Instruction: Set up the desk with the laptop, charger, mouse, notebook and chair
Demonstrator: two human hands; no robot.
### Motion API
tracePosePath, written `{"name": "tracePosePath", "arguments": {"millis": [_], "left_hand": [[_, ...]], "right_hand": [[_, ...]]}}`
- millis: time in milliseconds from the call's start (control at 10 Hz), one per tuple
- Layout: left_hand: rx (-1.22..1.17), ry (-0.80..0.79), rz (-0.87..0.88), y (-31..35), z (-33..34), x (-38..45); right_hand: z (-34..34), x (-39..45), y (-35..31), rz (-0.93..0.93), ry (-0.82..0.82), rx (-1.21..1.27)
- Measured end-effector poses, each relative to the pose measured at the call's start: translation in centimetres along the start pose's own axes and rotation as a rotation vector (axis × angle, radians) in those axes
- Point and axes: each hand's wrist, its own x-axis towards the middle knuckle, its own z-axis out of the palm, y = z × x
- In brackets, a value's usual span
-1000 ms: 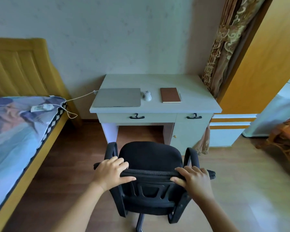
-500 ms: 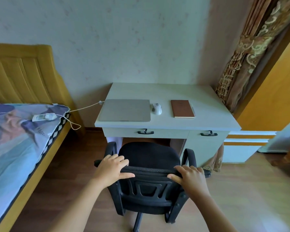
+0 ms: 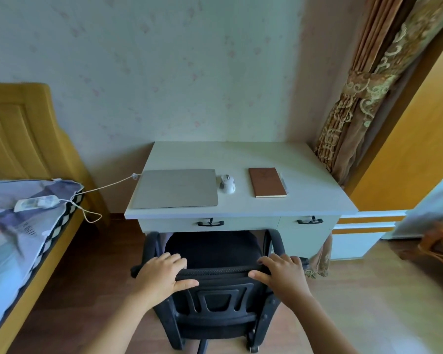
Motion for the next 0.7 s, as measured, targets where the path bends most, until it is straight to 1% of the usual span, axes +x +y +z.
{"name": "tracePosePath", "arguments": {"millis": [100, 200, 300, 400, 500, 600, 700], "left_hand": [[0.011, -0.007, 0.01, 0.0, 0.1, -0.1], [0.027, -0.021, -0.015, 0.4, -0.3, -0.1], [0.045, -0.061, -0.052, 0.9, -0.6, -0.5], [0.068, -0.147, -0.098, 1.6, -1.1, -0.8], [0.058, -0.234, -0.157, 3.1, -2.3, -0.4], [-0.03, -0.253, -0.23, 4.4, -4.6, 0.6], [-0.052, -0.197, -0.262, 5.2, -6.8, 2.2]], "right_hand": [[-0.1, -0.1, 0.0, -0.01, -0.038, 0.02], [-0.9, 0.0, 0.0, -0.007, -0.087, 0.022], [-1.4, -0.2, -0.2, 0.007, -0.216, 0.059], [-2.1, -0.2, -0.5, 0.042, -0.256, 0.181], [-3.2, -0.7, -0.9, 0.038, -0.24, 0.254], [-5.2, -0.6, -1.2, 0.073, -0.225, 0.316], [-8.0, -0.3, -1.4, 0.124, -0.197, 0.361]]}}
